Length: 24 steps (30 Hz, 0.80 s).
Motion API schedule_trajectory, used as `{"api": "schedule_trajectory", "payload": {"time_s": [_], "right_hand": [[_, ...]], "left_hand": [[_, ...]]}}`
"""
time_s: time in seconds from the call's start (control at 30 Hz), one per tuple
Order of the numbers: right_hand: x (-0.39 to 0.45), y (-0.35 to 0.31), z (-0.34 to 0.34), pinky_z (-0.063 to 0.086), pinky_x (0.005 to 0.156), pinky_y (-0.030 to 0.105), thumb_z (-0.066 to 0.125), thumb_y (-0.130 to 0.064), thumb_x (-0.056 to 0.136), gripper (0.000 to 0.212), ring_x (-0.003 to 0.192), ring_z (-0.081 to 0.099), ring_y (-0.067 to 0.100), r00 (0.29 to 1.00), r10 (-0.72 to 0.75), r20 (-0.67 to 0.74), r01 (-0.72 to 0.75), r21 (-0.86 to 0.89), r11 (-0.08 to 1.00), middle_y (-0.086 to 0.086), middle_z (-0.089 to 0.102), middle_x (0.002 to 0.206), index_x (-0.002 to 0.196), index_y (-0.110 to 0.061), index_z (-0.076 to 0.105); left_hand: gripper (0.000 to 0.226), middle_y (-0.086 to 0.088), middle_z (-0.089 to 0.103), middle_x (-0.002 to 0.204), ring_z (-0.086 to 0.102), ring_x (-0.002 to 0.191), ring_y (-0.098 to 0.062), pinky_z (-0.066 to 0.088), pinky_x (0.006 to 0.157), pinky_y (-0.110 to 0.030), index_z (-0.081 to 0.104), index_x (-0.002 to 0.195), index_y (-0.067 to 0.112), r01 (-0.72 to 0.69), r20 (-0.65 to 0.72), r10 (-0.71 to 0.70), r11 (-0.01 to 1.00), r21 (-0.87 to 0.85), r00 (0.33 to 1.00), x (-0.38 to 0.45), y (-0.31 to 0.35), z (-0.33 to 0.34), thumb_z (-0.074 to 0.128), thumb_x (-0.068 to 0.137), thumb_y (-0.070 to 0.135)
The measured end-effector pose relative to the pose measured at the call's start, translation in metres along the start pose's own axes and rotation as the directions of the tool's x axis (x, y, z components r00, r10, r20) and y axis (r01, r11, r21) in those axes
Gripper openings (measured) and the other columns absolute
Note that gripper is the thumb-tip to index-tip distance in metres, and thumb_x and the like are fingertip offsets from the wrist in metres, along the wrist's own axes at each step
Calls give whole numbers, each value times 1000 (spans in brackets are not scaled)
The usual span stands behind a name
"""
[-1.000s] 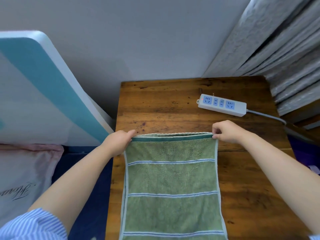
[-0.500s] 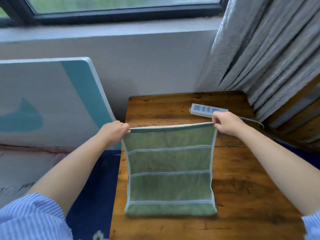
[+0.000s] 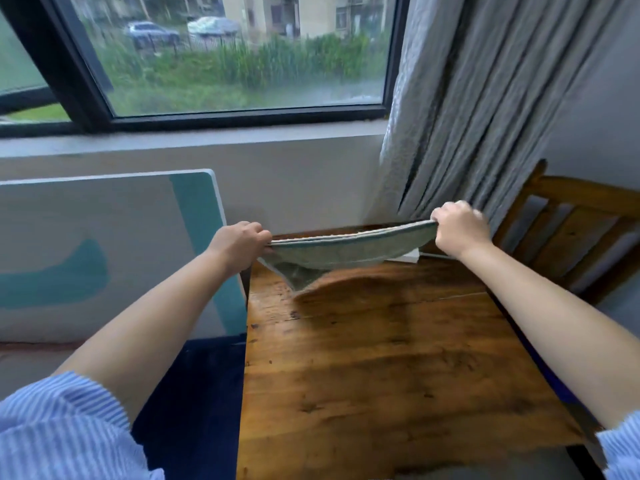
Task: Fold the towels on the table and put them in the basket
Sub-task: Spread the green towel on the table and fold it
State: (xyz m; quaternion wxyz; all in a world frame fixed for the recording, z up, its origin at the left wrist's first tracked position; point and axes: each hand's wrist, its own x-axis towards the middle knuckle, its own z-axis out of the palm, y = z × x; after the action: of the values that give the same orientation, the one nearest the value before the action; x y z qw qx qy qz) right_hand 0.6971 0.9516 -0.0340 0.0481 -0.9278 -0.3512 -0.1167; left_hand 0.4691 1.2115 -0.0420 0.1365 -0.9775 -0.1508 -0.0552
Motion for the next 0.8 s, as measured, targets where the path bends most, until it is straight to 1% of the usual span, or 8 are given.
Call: {"api": "schedule_trajectory", "payload": {"time_s": [0.1,0.13,0.2,0.27,0.4,0.47,0.67,0.8], "right_hand": [[-16,4,-22,39,86,41,24,-14,72,50,111,48,37,978,45,-202,-18,136,991,24,60,110,103,3,60],[-17,5,-27,39,86,41,24,-13,72,50,111,48,38,973,74,-219,-36,173,984,24,60,110,104,3,58],[-19,5,-34,41,85,40,30,-8,83,36,110,50,38,991,116,-59,-105,160,981,24,58,114,108,0,55],[-23,6,-31,44,81,38,40,-2,85,28,108,54,37,986,141,91,-152,133,979,21,59,116,108,-5,55],[-27,6,-22,44,82,37,42,0,85,29,111,53,36,984,171,50,-177,153,972,18,57,120,110,-5,55],[-23,4,-19,44,83,36,42,-2,85,30,112,53,34,971,167,169,-182,75,980,17,57,121,111,-8,55],[0,5,0,45,82,35,42,-1,85,28,113,53,32,970,101,221,-115,51,992,14,58,120,108,-8,56],[24,7,11,44,84,38,42,1,84,27,113,50,33,996,68,50,-75,143,987,18,58,116,107,-2,56]], "left_hand": [[16,-21,62,76,65,69,-36,54,51,-40,58,76,-5,69,-167,-104,977,-204,980,-12,11,-13,57,85,7],[13,-21,62,77,64,71,-35,52,55,-40,56,76,-5,111,-167,-143,976,-189,975,-13,12,-13,50,87,-1],[30,-19,61,96,60,91,-32,47,75,-38,50,92,-2,94,-99,-98,995,-37,990,-16,20,-9,21,91,-10],[18,-21,60,104,60,95,-34,45,75,-41,47,97,1,116,-36,-120,988,-101,992,-22,22,-8,30,98,6],[25,-21,60,107,60,94,-38,41,68,-40,44,99,1,225,-38,-239,950,-216,970,-15,22,-9,34,100,24],[27,-16,61,111,61,98,-35,44,70,-40,43,107,1,194,27,-192,977,-83,981,-9,25,-10,32,101,24],[26,-7,60,118,59,108,-28,46,73,-35,46,117,7,208,204,-215,977,54,955,6,25,5,35,94,2],[19,-20,65,97,64,90,-37,45,61,-35,56,102,-3,291,-25,-296,950,-109,955,21,13,5,46,85,-8]]}}
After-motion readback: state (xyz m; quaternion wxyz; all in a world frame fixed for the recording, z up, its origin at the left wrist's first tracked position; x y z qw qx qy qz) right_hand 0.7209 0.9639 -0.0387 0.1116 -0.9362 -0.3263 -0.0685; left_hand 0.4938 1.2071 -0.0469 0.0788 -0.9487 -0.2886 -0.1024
